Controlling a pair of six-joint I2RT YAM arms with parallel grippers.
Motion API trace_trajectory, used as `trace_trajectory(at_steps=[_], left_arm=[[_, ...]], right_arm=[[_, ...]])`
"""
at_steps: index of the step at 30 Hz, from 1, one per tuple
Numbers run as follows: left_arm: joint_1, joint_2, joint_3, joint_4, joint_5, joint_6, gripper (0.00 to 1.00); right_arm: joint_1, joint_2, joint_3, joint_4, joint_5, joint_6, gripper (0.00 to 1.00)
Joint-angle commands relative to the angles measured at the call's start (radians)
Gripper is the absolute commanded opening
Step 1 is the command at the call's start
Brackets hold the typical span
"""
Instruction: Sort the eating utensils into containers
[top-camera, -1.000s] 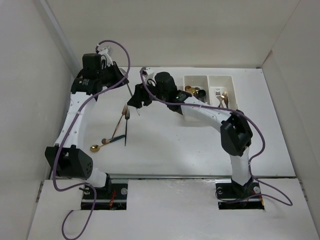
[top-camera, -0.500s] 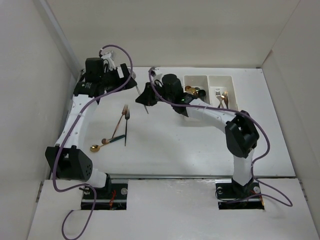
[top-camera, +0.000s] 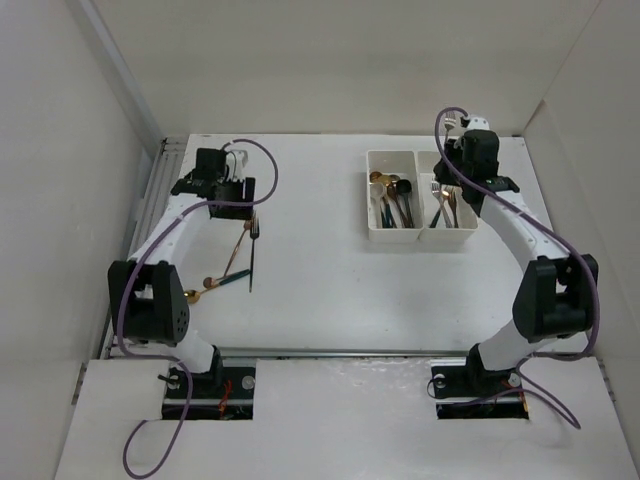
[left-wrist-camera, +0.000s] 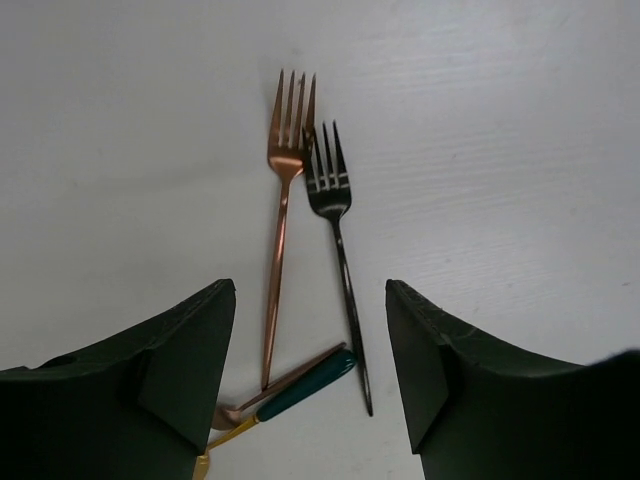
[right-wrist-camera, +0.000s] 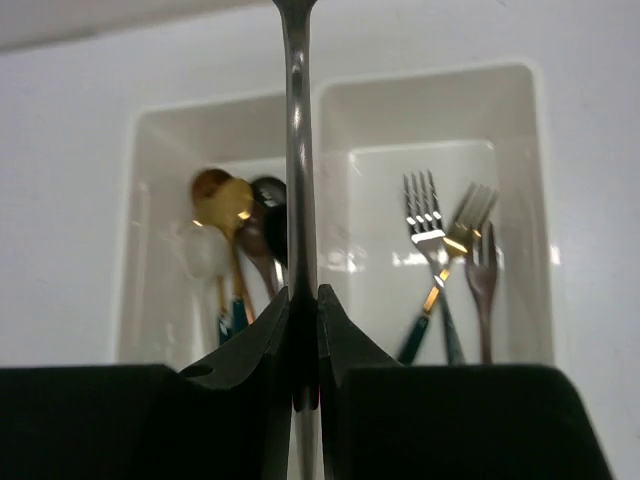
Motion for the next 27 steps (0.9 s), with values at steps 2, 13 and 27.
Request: trace_trajectory(at_steps=[2,13,27], left_arm=[[0.000,0.081,-0.045,0.014,-0.041,0.107,0.58],[0.000,0.213,-0.087,0.044,-0.077,0.137,0.52],[0.000,0.398,-0.027,0.057,-0.103,0.137,0.28]], right_arm=[[-0.028,0.025,-0.002,-0.149,0.081,-0.127,0.00],[-0.048,0.263,0.157,-0.283,0.129,-0.156,0.41],[-0.048,0.124,0.127,-0.274,0.109,-0.156,0.48]])
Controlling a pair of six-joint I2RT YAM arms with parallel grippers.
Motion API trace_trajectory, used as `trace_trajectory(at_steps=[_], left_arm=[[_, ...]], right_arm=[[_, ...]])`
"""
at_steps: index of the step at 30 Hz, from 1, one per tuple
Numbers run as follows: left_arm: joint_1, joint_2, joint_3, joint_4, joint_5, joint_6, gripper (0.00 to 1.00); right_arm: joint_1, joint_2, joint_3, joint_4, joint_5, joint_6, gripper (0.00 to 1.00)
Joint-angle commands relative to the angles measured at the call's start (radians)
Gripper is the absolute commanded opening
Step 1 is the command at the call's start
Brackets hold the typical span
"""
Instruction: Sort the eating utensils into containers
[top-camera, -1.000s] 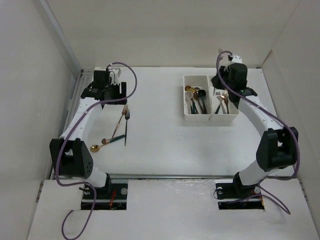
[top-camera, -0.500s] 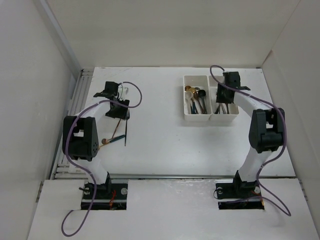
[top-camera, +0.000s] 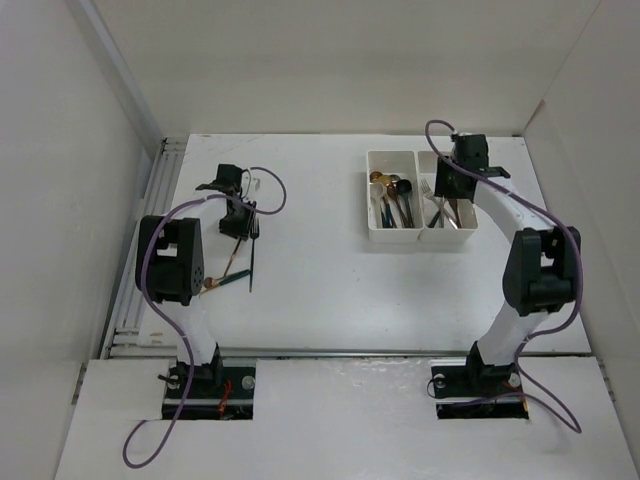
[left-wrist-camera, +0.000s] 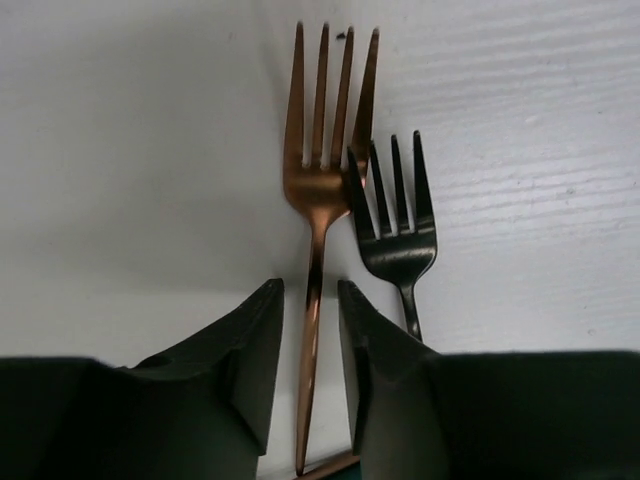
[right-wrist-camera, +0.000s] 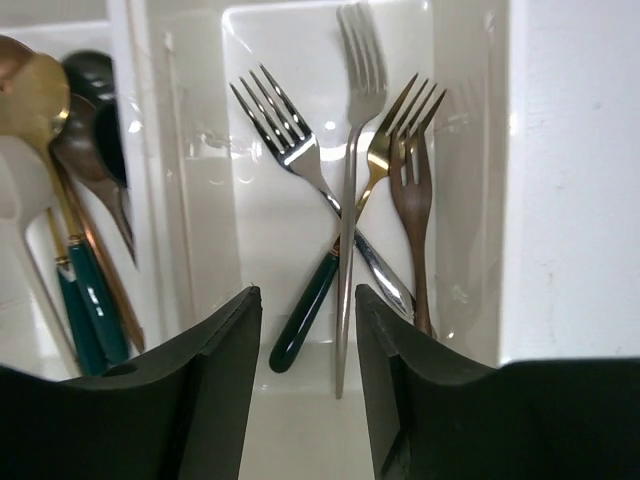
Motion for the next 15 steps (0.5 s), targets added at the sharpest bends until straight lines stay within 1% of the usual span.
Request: trace_trajectory(at_steps=[1,2,3,4,8,10,12,13,15], left_arm=[[-0.001,0.063,0.009,-0.015,-0.018,0.013,0.24],[-0.001,0.074,0.009,-0.015,-0.009,0.013,0.12],[-0.001,0.074,0.009,-0.015,-0.009,0.004,0.04],[-0.001,0.074,0.009,-0.015,-0.009,0.004,0.00],[-0.001,0.074,0.031,-0.038,-0.009,-0.005,0.00],[0.010,0.045,0.069,-0.070,0.004,-0.017,0.00],[0.024,0.022,0.121,-0.091,0.028,-0.051,0.00],[0.037,-0.011,0.141,-0.113,0.060,-0.060,0.00],[0.038,-0.051,0.189,-0.122,0.074,-0.079,0.00]], right_arm=[[-0.004,-0.106,0.013,0.015,0.004,-0.011,0.48],[-0.004,-0.116,0.013,0.015,0.004,-0.011,0.48],[-0.004,-0.127,0.004,0.015,0.013,-0.011,0.48],[-0.004,-0.138,0.004,0.015,0.013,-0.011,0.48],[-0.004,-0.198,-0.007,0.024,0.013,-0.011,0.48],[0.005,-0.216,-0.007,0.024,0.013,-0.011,0.49],[0.036,-0.241,-0.007,0.024,0.036,-0.011,0.49],[0.051,-0.241,0.004,0.024,0.056,-0.023,0.51],[0.105,-0.264,0.013,0.024,0.067,-0.033,0.53]])
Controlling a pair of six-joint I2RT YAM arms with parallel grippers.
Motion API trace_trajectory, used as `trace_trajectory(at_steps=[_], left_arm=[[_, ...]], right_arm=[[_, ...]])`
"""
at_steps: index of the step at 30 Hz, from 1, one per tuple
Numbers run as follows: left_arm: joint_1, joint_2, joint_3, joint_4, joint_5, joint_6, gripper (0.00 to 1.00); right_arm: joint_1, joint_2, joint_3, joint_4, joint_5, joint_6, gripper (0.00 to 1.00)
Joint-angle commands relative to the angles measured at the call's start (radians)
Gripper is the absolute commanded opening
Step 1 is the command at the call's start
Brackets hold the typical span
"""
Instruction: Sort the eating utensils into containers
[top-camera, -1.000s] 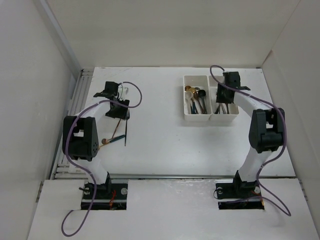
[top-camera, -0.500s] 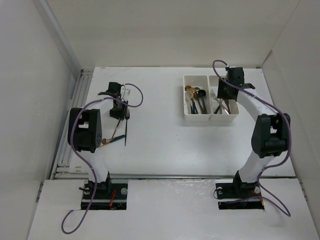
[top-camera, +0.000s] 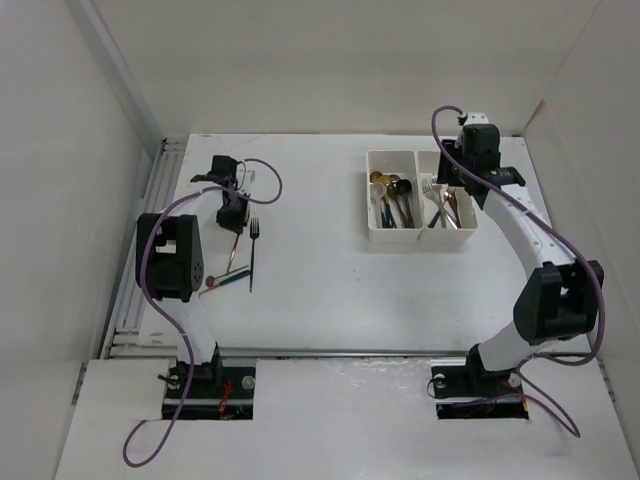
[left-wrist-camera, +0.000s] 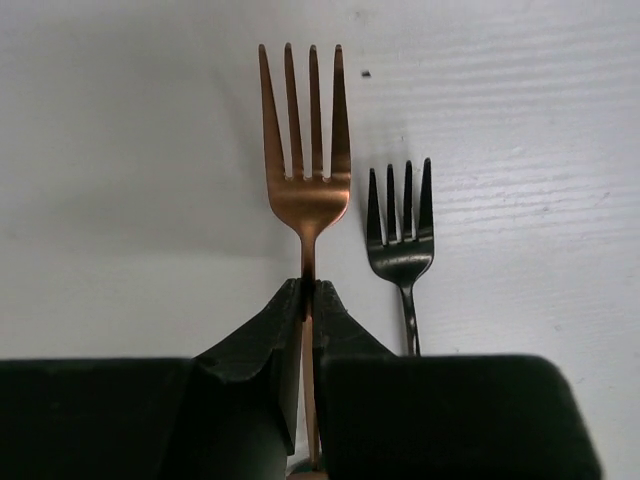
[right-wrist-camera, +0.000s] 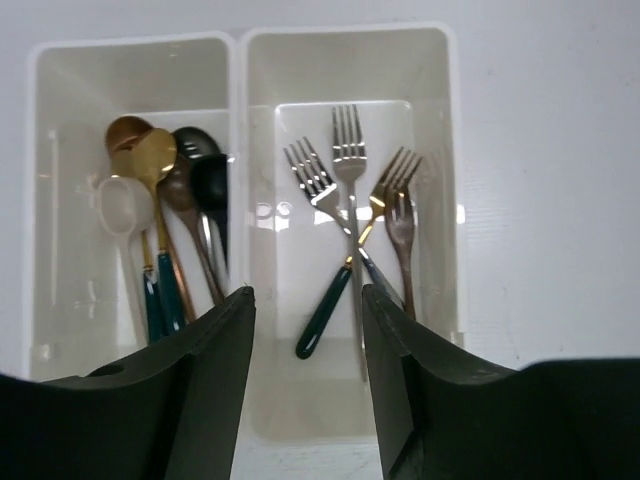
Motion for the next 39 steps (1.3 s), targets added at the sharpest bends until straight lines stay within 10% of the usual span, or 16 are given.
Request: trace_trajectory(at_steps=[1,7,19,28,32,36,39], left_arm=[[0.015,-0.125,0.133,-0.051,0.057,-0.058,0.00],[0.015,-0.243,0.280,-0.041,0.100,-0.145,0.00],[-0.027,-0.455,0.231,0.113,0.269,-0.443,0.00],[-0.047,-0.473,0.222,0.113,0.299,-0.489,0.00],[-0.047,-0.473,0.213,0.113,0.341,-0.498,0.00],[-0.047,-0.473,0.193,0.113,0.341,-0.498,0.00],[-0.047,-0.483,0.168,0.122,0.341,-0.471,0.01]], right_arm=[[0.108,-0.067,0.027,0.032,0.033,-0.025,0.56],[0.333,-0.164,-0.010,0.242,-0.010,-0.034,1.00],[0.681,0.163,0.244,0.517,-0.439,0.239,0.98],[0.723,0.364,0.410,0.543,-0.390,0.340,0.90],[0.723,0.418,0.442,0.568,-0.381,0.351,0.70],[0.723,0.438,0.455,0.589,-0.367,0.407,0.01],[0.713,0.412,0.427,0.615,-0.323,0.408,0.00]])
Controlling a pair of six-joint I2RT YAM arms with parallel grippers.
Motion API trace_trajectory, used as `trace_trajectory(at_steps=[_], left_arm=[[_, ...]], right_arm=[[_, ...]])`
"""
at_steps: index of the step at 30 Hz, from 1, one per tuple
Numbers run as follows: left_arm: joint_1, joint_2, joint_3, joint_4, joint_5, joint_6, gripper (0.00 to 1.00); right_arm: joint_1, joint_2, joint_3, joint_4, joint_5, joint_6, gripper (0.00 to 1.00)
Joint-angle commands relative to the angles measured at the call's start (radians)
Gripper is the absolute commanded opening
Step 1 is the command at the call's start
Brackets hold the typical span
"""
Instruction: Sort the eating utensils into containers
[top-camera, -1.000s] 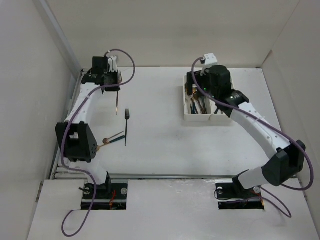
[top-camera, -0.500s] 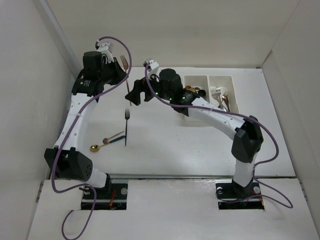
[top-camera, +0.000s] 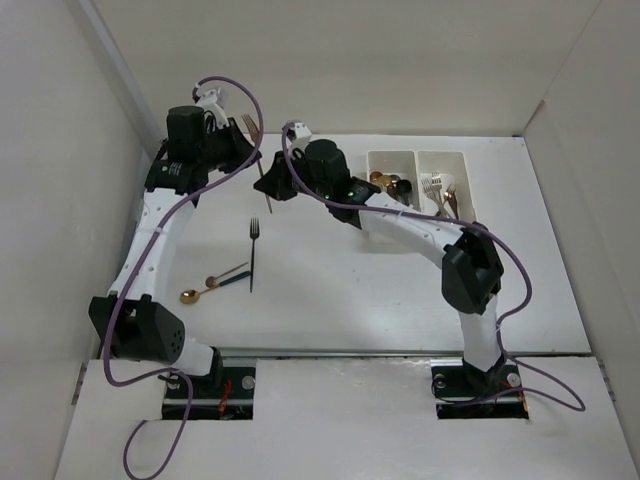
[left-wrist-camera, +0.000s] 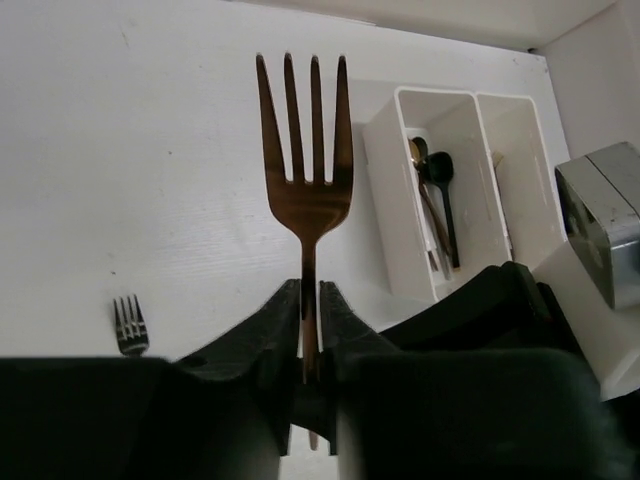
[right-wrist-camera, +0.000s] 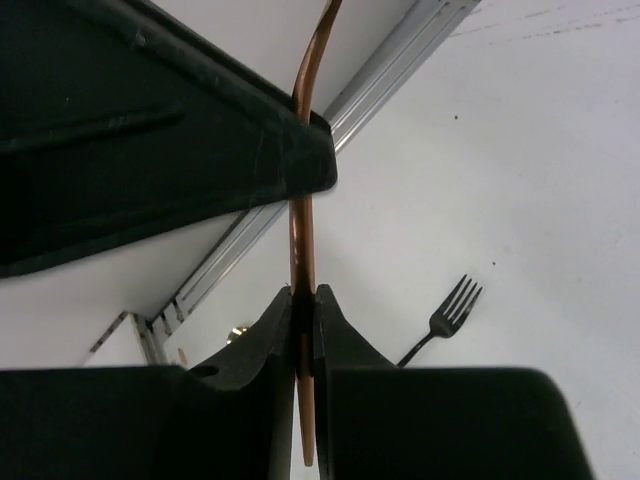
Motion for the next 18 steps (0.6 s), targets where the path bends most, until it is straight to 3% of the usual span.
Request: trace_trajectory(at_steps=[1,2,3,5,11,14,18], left_arm=[[-0.008,-0.032,-0.027,0.018,0.035,0.017,0.15],[-0.008,-0.032,-0.036,0.018,0.035,0.017,0.37],[-0.008,-0.032,-0.036,0.018,0.026,0.034,0.73],[-0.008,-0.032,-0.047,0.009,-0.020,0.057,1.00],[-0.008,0.034,-0.077,-0.095,-0.223,0.205,1.00],[-0.008,0.076,-0.129,-0.134,-0.284,0.285,1.00],[-0.008,0.132,-0.226,-0.125,-0.327,0.333,1.00]], right_arm=[[0.009,-0.044,0.012,0.122,0.052,0.024,0.00],[0.000,-0.055,-0.011,0.122,0.066,0.024,0.00],[-0.016,-0.081,-0.026,0.122,0.079,0.024,0.00],[-0.060,-0.116,-0.093,0.122,0.111,0.024,0.00],[-0.246,-0.365,-0.345,0.061,0.207,-0.055,0.00],[-0.367,-0.446,-0.425,-0.109,0.330,-0.155,0.00],[-0.534,-0.423,-0.445,-0.332,0.340,-0.267,0.00]])
